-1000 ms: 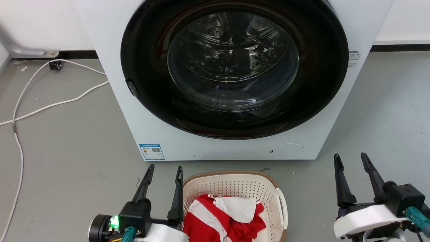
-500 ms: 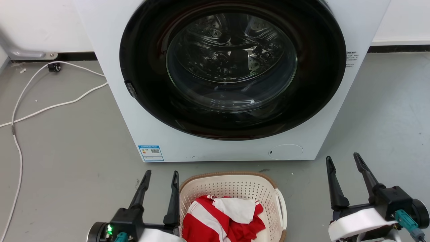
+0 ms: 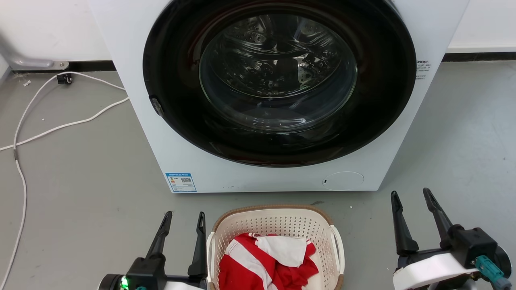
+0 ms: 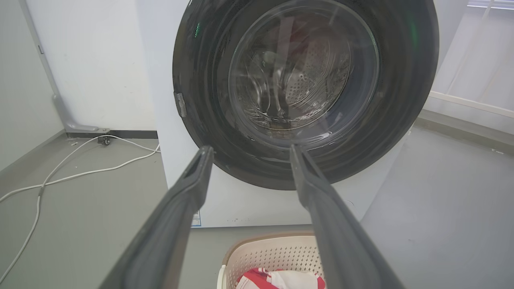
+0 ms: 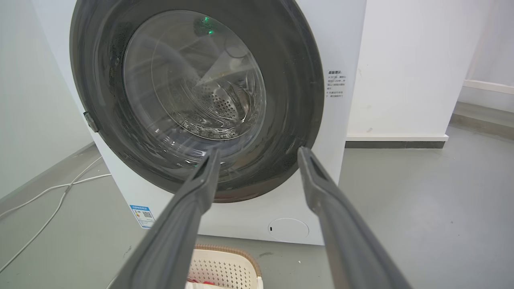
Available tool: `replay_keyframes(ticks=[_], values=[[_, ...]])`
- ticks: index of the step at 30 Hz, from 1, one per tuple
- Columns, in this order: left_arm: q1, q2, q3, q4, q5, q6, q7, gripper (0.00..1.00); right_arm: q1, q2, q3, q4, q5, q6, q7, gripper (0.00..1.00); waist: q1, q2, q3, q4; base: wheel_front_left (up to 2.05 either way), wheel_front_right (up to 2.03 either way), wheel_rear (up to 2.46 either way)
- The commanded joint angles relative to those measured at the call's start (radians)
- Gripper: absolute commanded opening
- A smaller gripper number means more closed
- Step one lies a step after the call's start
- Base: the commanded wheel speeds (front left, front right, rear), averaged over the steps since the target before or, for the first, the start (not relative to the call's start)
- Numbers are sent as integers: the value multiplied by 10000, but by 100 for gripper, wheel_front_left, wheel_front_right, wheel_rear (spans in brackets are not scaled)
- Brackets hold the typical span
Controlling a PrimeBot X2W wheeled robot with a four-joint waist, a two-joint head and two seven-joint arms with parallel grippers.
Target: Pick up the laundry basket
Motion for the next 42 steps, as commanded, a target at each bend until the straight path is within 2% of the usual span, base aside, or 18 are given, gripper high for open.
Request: replay_keyframes(ticks=[1,9,16,32,38,42], values=[[124,-25,24,39,248,-82,-65,100,48,-5,26,42,-161,-3,-92,100,0,0,4,-7,0,0,0],[48,-78,166,310,362,-290,-92,100,-82,-5,83,230,55,-3,-91,100,0,0,32,-36,0,0,0],[-42,-82,157,260,138,-85,-88,100,-122,-5,91,203,211,-3,-91,100,0,0,43,-39,0,0,0],[-29,-83,58,188,211,-16,-83,100,-146,-5,172,217,294,-3,-91,100,0,0,164,-41,0,0,0],[-287,-84,122,363,324,-49,-82,100,-299,-5,120,277,90,-3,-91,100,0,0,601,-55,0,0,0],[-711,-82,154,674,214,-128,-83,100,-676,-5,81,427,-88,-3,-91,100,0,0,1388,-72,0,0,0]])
